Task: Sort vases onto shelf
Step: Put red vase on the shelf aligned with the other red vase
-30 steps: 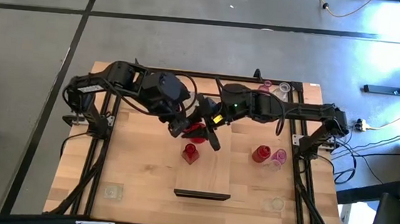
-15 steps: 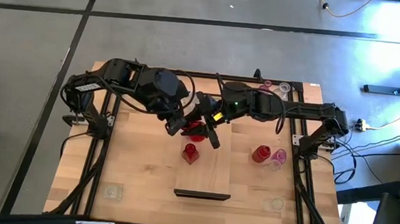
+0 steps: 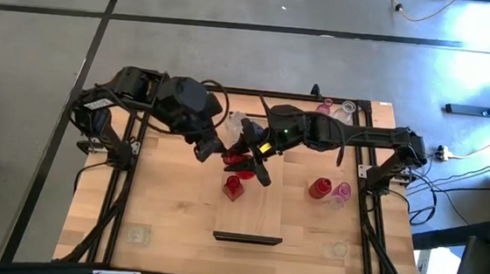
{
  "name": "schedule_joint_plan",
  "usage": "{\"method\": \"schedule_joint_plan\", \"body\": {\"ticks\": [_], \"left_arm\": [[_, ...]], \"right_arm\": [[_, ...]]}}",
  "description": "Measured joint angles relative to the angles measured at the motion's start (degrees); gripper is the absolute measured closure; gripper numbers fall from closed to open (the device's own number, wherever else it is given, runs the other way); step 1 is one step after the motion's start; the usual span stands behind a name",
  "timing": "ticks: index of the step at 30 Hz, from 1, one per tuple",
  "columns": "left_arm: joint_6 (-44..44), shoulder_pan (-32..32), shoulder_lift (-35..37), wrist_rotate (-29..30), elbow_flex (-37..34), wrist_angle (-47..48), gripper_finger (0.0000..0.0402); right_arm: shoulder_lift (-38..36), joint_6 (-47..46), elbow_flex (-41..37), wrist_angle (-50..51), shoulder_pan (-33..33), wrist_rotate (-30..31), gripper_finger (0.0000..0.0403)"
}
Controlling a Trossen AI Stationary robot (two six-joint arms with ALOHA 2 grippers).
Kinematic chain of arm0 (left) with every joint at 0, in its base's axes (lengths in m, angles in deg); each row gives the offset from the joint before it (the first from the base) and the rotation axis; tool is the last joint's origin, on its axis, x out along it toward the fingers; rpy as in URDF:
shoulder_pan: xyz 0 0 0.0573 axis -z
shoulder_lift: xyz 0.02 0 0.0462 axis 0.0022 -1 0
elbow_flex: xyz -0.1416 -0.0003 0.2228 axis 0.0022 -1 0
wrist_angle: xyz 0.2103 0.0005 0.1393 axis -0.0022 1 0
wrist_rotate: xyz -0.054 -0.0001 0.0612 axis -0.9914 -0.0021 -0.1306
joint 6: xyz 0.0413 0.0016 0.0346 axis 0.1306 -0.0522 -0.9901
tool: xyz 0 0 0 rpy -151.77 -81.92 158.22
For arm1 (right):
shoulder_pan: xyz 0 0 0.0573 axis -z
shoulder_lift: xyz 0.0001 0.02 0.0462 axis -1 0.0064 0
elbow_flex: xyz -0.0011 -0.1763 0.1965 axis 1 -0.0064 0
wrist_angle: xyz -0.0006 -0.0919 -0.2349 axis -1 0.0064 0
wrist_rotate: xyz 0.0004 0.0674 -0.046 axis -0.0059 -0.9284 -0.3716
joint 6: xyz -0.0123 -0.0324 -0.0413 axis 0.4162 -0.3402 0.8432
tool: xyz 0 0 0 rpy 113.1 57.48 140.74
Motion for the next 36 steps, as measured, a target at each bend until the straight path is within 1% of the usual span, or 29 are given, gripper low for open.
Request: {"method": "schedule_joint_plan", "body": {"ticks": [4,7,10,13,17,22,25,27,29,31,36], "left_arm": [[0.6,0.0,1.9,3.6,-0.1,-0.1,0.0284],[1.0,0.3,3.8,6.5,-0.1,-0.1,0.0284],[1.0,1.3,5.1,11.0,-0.1,-0.1,0.0284],[1.0,2.6,6.5,15.0,-0.2,0.0,0.0284],[0.3,4.5,8.3,19.9,-0.2,0.8,0.0284],[0.2,6.6,8.6,24.8,-0.2,3.5,0.0284],[0.3,7.4,8.6,25.8,-0.2,5.1,0.0284],[0.3,7.8,8.5,26.3,-0.2,6.0,0.0284],[0.3,8.2,8.5,26.6,-0.6,6.3,0.0284],[0.3,8.5,8.4,26.7,-0.7,6.4,0.0284],[0.0,9.2,8.4,27.7,-0.7,7.1,0.0284]], "right_arm": [[0.0,0.0,0.0,-0.2,0.0,0.0,0.0258],[-0.2,-1.0,0.0,-1.2,0.0,-0.1,0.0265],[-1.0,-1.2,0.0,-4.0,0.0,-0.5,0.0273],[-2.5,-2.2,0.1,-5.7,0.0,-0.1,0.0273],[-5.2,-1.9,-0.1,-5.3,0.5,1.0,0.0273],[-9.6,-1.9,-3.4,-5.0,0.6,2.9,0.0273],[-13.1,-3.7,-8.2,-6.3,0.4,5.9,0.0273],[-15.6,-5.8,-13.1,-10.6,0.4,7.7,0.0273],[-18.8,-8.9,-19.2,-16.7,0.4,10.2,0.0272],[-22.4,-12.1,-26.2,-25.5,0.4,13.3,0.0272],[-29.3,-16.8,-43.3,-44.9,-0.9,23.3,0.0272]]}}
